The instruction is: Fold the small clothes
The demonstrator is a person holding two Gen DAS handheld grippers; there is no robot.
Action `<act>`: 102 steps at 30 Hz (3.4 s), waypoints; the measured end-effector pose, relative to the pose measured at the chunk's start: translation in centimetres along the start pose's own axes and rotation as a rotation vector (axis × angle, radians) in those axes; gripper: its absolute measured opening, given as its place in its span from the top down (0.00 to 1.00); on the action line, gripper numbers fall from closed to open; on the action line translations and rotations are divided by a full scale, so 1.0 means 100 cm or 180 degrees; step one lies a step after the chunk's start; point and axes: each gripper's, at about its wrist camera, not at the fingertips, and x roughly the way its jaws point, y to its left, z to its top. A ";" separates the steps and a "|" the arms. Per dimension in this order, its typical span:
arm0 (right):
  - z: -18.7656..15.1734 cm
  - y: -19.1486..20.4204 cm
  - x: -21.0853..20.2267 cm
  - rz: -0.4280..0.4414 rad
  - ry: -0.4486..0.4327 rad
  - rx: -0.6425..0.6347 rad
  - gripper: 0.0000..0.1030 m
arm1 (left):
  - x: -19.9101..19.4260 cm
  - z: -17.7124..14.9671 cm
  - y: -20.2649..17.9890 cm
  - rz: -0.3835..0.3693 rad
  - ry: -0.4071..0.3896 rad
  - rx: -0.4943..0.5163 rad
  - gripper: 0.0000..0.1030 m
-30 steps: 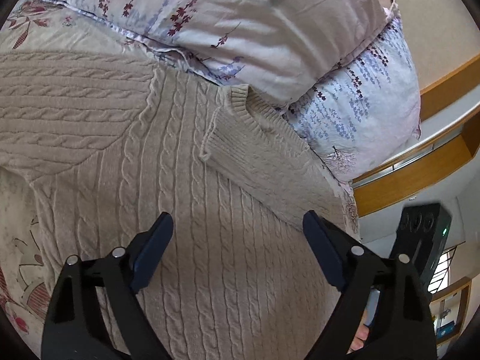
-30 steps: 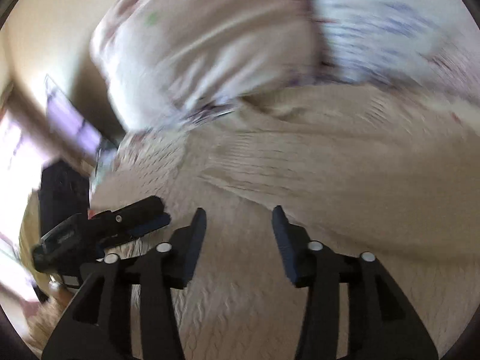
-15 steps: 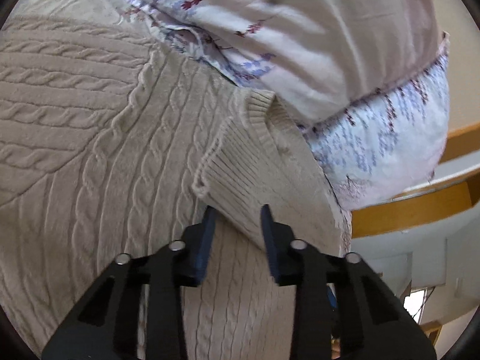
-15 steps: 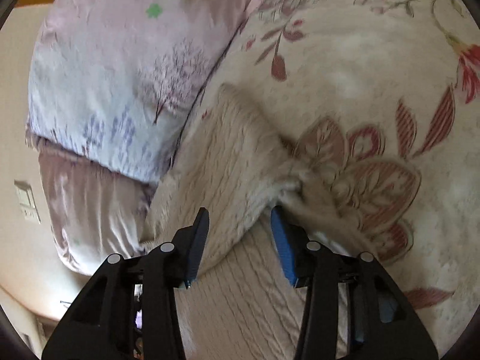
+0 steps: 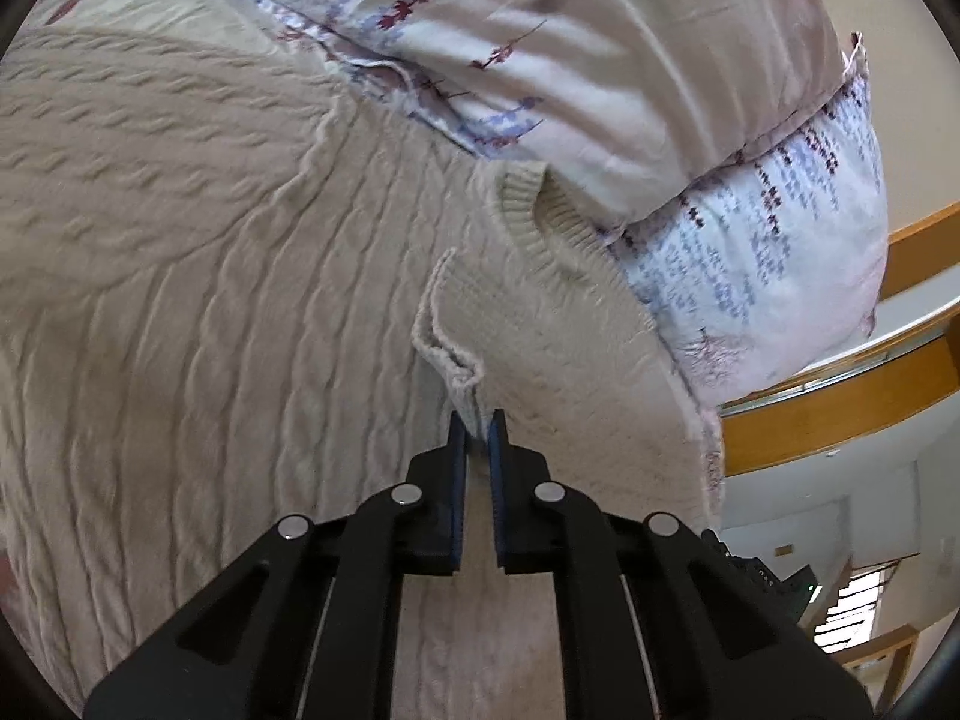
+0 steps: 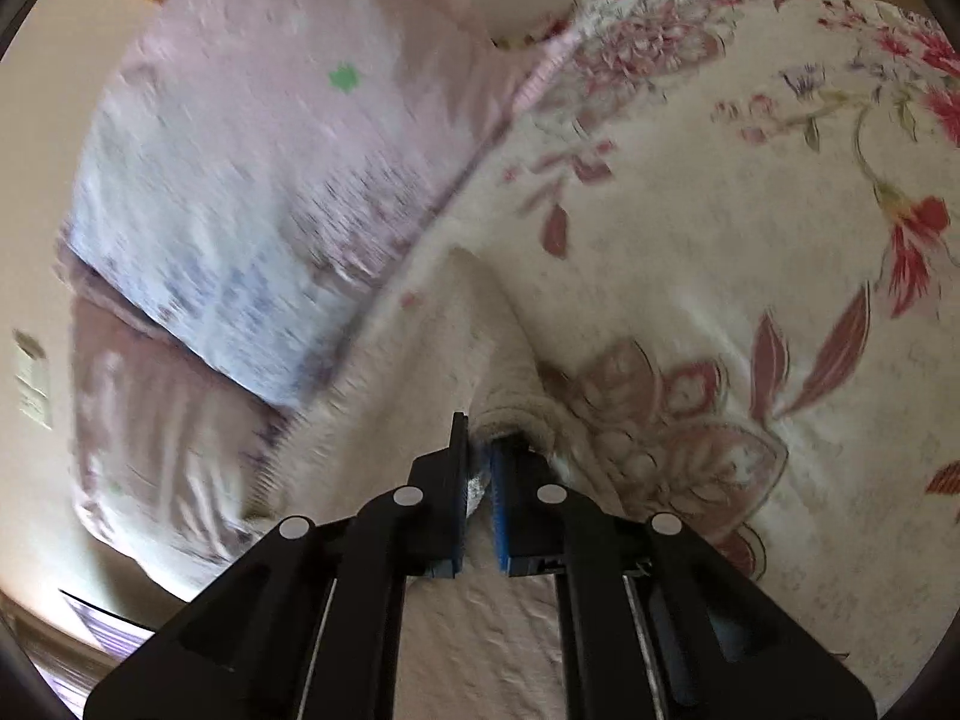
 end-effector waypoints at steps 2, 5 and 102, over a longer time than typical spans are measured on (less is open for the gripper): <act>-0.004 0.003 0.004 -0.0156 0.0056 -0.0133 0.92 | 0.001 0.000 0.003 0.0065 0.0007 0.0032 0.93; -0.009 0.007 -0.004 -0.0307 0.0042 -0.0251 0.88 | 0.003 0.003 0.006 0.0042 0.0070 0.0012 0.89; -0.270 0.277 0.086 0.0733 0.1364 -0.4940 0.60 | -0.074 0.007 0.077 0.0100 -0.0292 -0.0067 0.75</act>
